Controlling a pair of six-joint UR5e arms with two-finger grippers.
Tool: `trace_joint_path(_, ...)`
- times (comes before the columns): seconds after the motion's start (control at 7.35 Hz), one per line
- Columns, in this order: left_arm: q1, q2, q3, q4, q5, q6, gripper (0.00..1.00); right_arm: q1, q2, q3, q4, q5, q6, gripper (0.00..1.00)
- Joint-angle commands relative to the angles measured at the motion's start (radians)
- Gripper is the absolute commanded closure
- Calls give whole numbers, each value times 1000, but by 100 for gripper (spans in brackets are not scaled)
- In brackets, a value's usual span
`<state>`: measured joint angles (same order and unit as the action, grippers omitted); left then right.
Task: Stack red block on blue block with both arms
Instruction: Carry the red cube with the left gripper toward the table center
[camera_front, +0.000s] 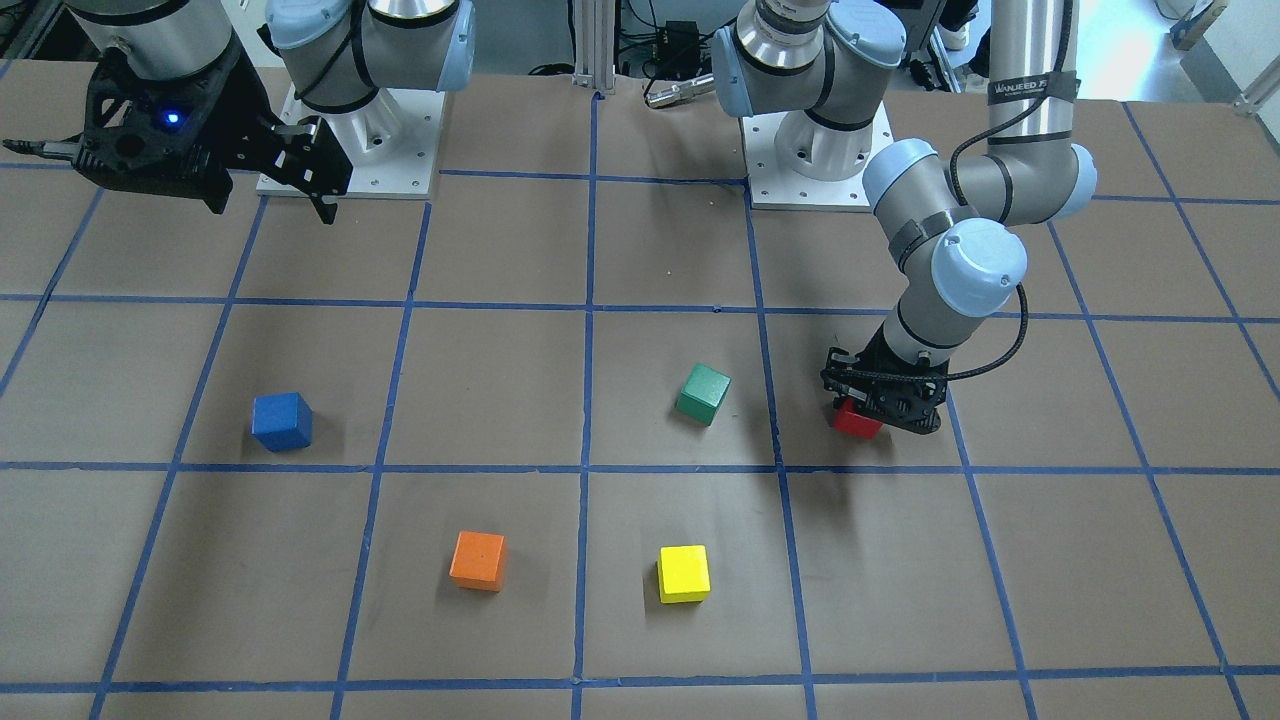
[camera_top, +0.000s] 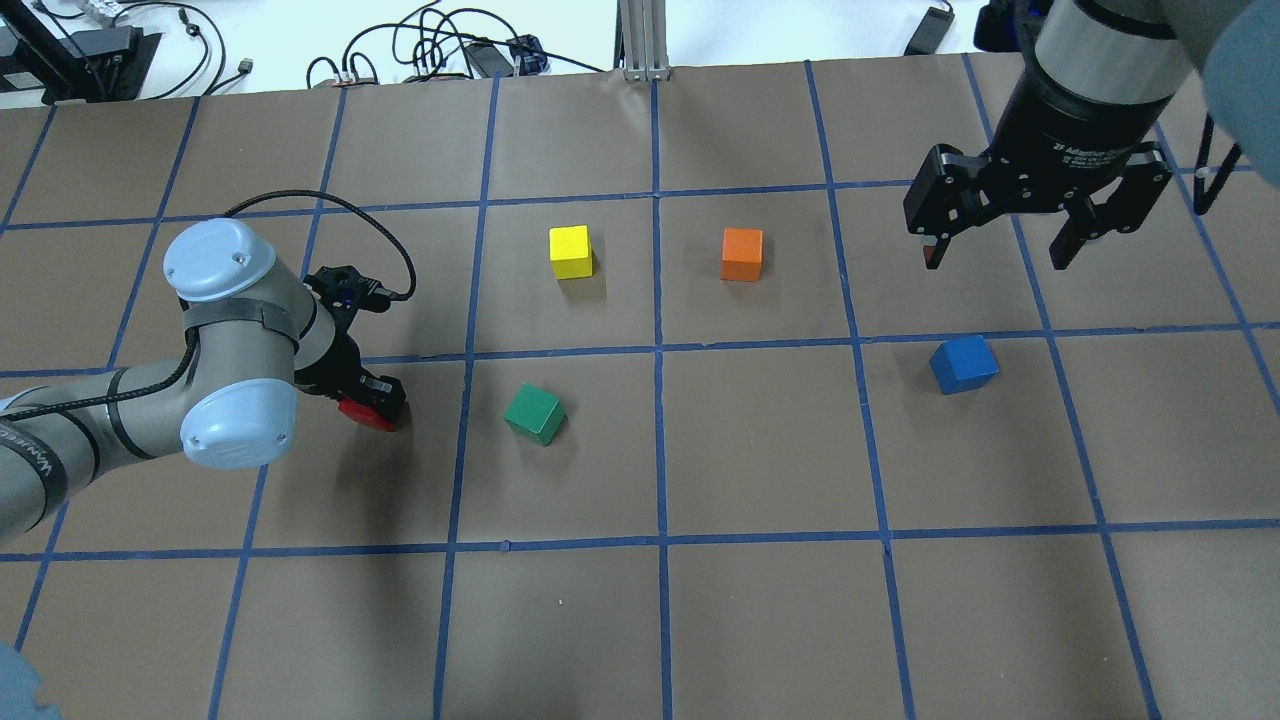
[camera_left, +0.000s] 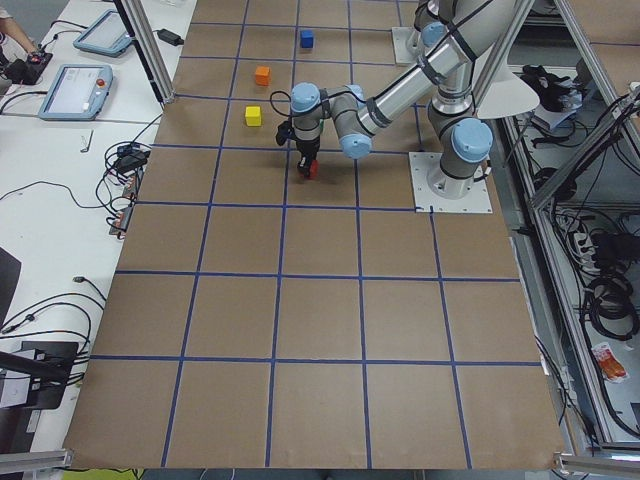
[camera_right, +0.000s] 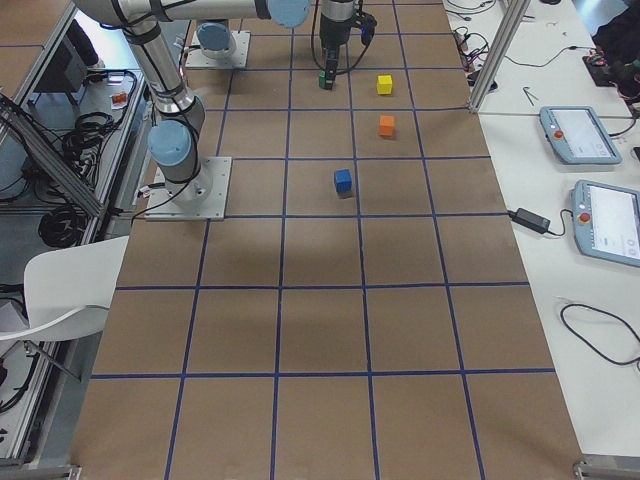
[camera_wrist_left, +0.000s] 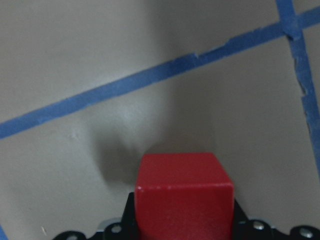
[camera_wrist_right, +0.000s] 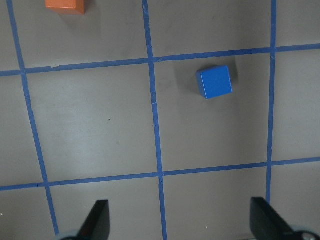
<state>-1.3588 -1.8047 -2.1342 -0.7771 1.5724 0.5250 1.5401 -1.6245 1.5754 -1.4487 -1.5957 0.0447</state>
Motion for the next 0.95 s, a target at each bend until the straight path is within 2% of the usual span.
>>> trace_joint_path(0.0,-42,24,97,-35,0,-170,100,0,0,0,1,0,0,0)
trace_joint_path(0.14,-119,37,147,-101,-5,-244,100,0,0,0,1,0,-2,0)
trace_joint_path(0.41,-289,10,262,-143,6,-505,100,0,0,0,1,-1,-2,0)
trace_joint_path(0.82,-488,-105,365,-128,-8,-785,100,-2,2,0,-1,2,-2,0)
